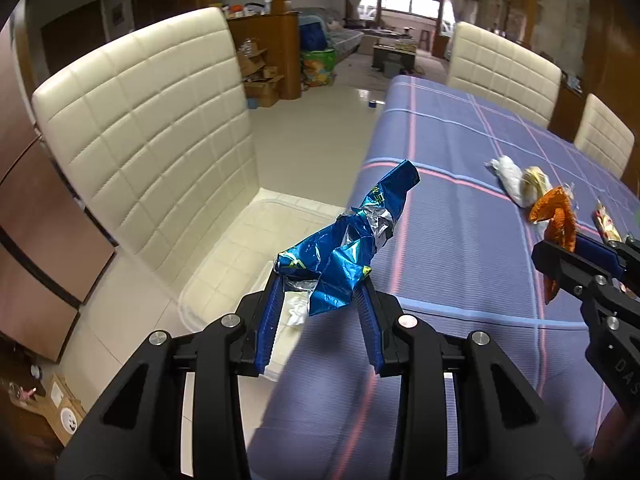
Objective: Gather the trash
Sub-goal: 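Carry foil and peel over the bin and open both tools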
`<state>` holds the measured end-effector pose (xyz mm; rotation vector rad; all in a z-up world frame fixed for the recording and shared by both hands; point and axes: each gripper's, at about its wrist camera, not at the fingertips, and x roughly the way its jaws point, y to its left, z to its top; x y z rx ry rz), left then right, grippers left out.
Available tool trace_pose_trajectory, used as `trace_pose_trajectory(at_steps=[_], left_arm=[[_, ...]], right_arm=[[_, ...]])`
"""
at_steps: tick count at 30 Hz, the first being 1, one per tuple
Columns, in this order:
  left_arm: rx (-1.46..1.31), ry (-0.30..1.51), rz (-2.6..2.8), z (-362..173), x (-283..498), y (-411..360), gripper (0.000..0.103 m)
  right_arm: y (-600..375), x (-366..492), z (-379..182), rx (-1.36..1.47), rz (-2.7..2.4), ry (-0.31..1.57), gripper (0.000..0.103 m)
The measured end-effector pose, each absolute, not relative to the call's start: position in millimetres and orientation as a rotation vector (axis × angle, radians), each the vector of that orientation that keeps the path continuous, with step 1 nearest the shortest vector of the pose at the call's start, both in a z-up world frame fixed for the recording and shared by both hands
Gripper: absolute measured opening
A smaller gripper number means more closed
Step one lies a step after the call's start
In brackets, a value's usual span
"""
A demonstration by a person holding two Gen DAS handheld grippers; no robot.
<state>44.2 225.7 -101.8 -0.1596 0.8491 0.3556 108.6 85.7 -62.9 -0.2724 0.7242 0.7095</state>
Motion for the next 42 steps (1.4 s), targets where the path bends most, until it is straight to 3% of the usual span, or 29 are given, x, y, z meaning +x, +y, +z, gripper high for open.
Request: trace_pose_trajectory(at_steps=[15,42], left_arm=[[-0.193,0.834,0.478,-98.1,15.2,272.0,0.038],[-0.216,0.868,0.551,-121.8,33.9,316.0,0.038]], right_arm=[[137.5,97.9,-59.1,-0.305,0.834,0.694,0.019],[190.7,112.5,-72.4,-0.355,0.888,0.708,0.019]])
